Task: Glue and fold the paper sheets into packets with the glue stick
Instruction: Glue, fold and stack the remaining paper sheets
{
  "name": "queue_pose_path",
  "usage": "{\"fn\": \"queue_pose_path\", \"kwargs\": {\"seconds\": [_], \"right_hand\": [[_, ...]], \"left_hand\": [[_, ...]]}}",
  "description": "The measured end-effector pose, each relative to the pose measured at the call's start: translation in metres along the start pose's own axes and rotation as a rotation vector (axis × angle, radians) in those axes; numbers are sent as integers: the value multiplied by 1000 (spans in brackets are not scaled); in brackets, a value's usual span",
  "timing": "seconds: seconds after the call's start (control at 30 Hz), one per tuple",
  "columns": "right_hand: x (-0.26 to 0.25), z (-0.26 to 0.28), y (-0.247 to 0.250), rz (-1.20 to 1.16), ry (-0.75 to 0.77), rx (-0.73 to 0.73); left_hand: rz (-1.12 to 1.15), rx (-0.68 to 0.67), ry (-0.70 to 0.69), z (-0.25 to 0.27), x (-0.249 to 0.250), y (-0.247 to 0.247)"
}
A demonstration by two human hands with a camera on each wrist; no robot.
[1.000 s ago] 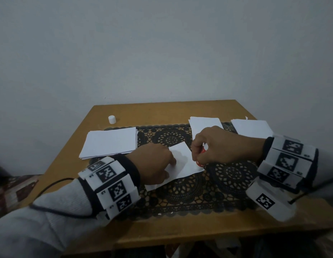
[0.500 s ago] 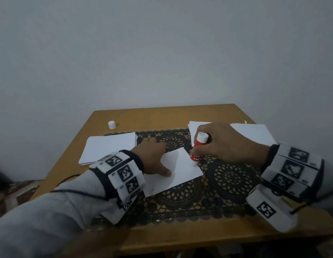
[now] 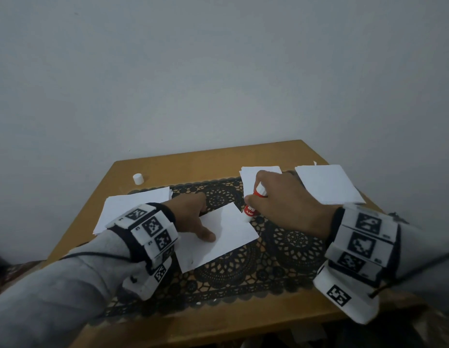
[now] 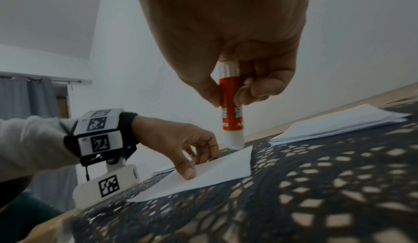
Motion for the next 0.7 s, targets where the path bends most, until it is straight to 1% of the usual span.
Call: {"fn": "queue_pose_path", "kwargs": {"seconds": [0.1,0.23,0.37,0.47,0.57,0.7], "right_hand": [[-7,-1,-11,57,-14,-19],[-13,-3,-10,83,-19,64],[-10,-1,-10,96,-35,84],[-8,-2,-6,55,-19,117],[-10,-2,-4,3,4,96],[-10,-1,-3,-40,21,88]], "left_hand": [[7,11,-6,0,1,-1],[15,0,-10,-2,2,-2],[55,5,-22,-4,-1,-3],[60,-5,-40,-7,-2,-5],[100,-7,-45,-9,-5,-4],[220,61,-55,-5,-12,3]]}}
Point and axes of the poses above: each hand's wrist, its own z-axis away from the middle knuckle, its own y-axis out of the back of the hand, x = y × z, the point moved 6 cm from there along -z, towards the middle knuckle, and after that the axes turned 5 degrees about y, right-handed, at the moved point
